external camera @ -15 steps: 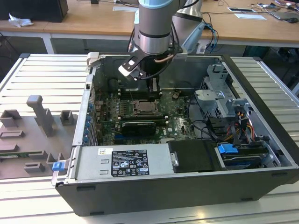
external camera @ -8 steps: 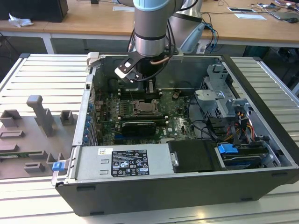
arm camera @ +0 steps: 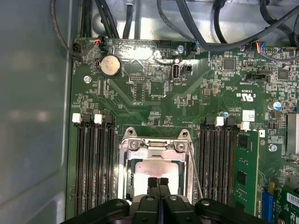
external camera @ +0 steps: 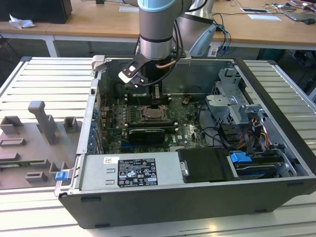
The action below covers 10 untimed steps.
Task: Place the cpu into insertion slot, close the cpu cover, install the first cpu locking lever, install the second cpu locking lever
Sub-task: 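Close the cpu cover, then install the first cpu locking lever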
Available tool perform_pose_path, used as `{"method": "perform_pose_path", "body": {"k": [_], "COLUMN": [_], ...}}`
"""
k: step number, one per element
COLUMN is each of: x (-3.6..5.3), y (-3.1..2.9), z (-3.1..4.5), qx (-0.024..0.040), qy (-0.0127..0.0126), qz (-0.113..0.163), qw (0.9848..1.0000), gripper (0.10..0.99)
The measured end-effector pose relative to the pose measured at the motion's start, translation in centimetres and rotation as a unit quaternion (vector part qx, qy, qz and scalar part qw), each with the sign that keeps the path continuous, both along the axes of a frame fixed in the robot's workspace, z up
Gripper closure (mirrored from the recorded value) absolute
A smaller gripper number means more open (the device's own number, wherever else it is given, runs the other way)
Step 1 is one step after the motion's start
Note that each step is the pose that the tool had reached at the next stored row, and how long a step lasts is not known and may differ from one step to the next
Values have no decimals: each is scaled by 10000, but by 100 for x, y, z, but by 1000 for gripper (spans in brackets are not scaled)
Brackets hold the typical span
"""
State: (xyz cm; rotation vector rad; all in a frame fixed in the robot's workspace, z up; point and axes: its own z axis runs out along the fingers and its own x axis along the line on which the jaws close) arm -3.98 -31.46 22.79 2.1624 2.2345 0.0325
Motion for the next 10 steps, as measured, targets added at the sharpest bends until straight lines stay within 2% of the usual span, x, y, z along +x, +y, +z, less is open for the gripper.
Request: {"method": "perform_pose_path", "body": {"k": [10], "x": [-26], "y": [0], "z": [8], "qx": [-10], "qy": [0], "qz": [0], "qw": [10000], "gripper": [980]}}
